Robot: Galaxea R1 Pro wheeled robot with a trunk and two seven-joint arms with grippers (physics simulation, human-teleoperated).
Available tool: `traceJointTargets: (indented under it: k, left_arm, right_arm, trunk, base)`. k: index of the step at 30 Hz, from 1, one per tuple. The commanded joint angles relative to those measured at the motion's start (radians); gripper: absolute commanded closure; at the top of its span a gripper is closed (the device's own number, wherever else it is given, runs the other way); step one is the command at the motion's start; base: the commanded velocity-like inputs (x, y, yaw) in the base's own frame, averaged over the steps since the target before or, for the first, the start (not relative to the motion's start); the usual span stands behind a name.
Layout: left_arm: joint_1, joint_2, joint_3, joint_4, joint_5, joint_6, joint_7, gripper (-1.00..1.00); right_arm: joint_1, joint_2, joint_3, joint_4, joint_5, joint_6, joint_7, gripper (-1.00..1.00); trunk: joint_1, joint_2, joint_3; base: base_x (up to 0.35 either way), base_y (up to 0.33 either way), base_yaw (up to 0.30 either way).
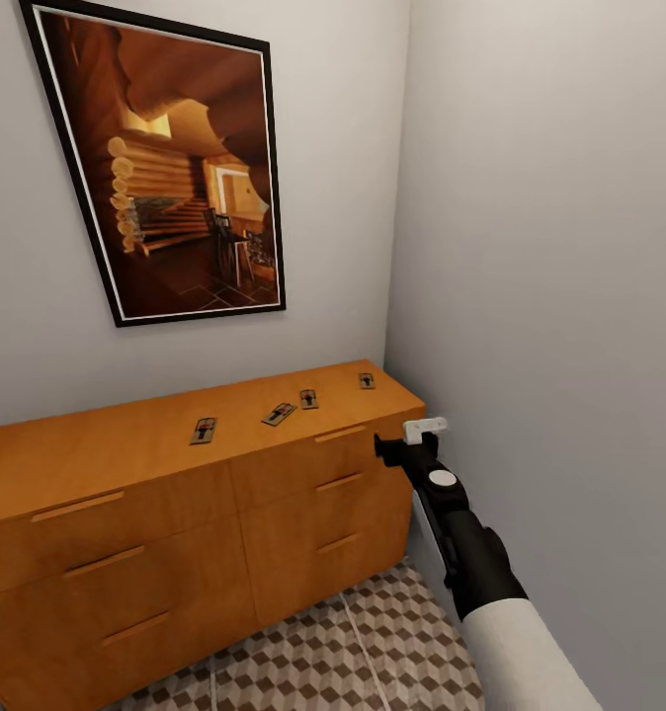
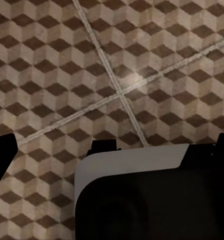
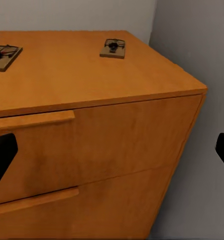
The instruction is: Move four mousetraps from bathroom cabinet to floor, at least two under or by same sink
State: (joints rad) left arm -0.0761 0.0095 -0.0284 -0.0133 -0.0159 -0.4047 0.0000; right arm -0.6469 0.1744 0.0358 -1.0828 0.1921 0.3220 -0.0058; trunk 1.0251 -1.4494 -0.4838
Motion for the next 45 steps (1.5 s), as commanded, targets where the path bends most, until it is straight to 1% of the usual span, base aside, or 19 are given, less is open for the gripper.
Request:
traceJointTargets:
  k: [1,7,15,19,24,25,29,31,32,34,40,45]
  left_arm:
    - [-0.001,0.000,-0.002,0.001,-0.001,-0.003,0.000,-1.00]
    - [-0.001,0.000,-0.002,0.019,-0.002,-0.003,0.000,-1.00]
    - [-0.001,0.000,-0.002,0.042,-0.002,-0.004,0.000,-1.00]
    - [-0.001,0.000,-0.003,0.053,-0.003,-0.004,0.000,-1.00]
    - [-0.001,0.000,-0.004,0.062,-0.004,-0.005,-0.001,-1.00]
    - [-0.001,0.000,-0.006,0.063,-0.004,-0.005,-0.001,-1.00]
    - [-0.001,0.000,-0.011,0.065,-0.004,-0.005,-0.001,-1.00]
    - [-0.001,0.000,-0.012,0.065,-0.004,-0.005,-0.001,-1.00]
    - [-0.001,0.000,-0.013,0.065,-0.004,-0.007,-0.001,-1.00]
    - [-0.001,0.000,-0.013,0.066,-0.004,-0.011,-0.001,-1.00]
    - [-0.001,0.000,-0.014,0.073,-0.002,-0.027,-0.001,-1.00]
    - [-0.001,0.000,-0.014,0.081,-0.001,-0.031,-0.001,-1.00]
  right_arm:
    - [-0.020,0.000,0.001,0.025,0.009,0.005,-0.003,-1.00]
    - [-0.111,0.000,0.001,0.126,0.010,-0.026,-0.009,-1.00]
    - [-0.137,0.000,0.001,0.162,0.010,-0.034,-0.013,-1.00]
    - [-0.147,0.000,0.001,0.192,0.010,-0.033,-0.027,-1.00]
    - [-0.198,0.000,0.001,0.230,0.009,-0.025,-0.067,-1.00]
    - [-0.219,0.000,0.002,0.250,0.009,-0.017,-0.077,-1.00]
    - [-0.261,0.000,0.004,0.314,0.010,-0.006,-0.090,-1.00]
    - [-0.284,0.000,0.005,0.353,0.010,-0.004,-0.095,-1.00]
    - [-0.305,0.000,0.005,0.389,0.011,-0.004,-0.099,-1.00]
    - [-0.322,0.000,0.005,0.417,0.011,-0.004,-0.102,-1.00]
    - [-0.349,0.000,0.005,0.456,0.012,-0.006,-0.105,-1.00]
    - [-0.354,0.000,0.006,0.463,0.011,-0.006,-0.106,-1.00]
  trunk:
    - [0.000,-0.001,-0.001]
    - [0.000,-0.001,-0.001]
    - [0.000,-0.001,-0.001]
    - [0.000,-0.001,-0.001]
    - [0.000,-0.001,-0.001]
    - [0.000,-0.001,-0.001]
    - [0.000,-0.001,-0.001]
    - [0.000,-0.001,-0.001]
    - [0.000,-0.001,-0.001]
    - [0.000,-0.001,-0.001]
    - [0.000,-0.001,-0.001]
    - [0.000,-0.001,-0.001]
  base:
    - [0.000,0.000,0.000]
    - [0.000,0.000,0.000]
    - [0.000,0.000,0.000]
    - [0.000,0.000,0.000]
    - [0.000,0.000,0.000]
    - [0.000,0.000,0.000]
    - [0.000,0.000,0.000]
    - [0.000,0.000,0.000]
    - [0.000,0.000,0.000]
    - [0.000,0.000,0.000]
    - [0.000,0.000,0.000]
    - [0.000,0.000,0.000]
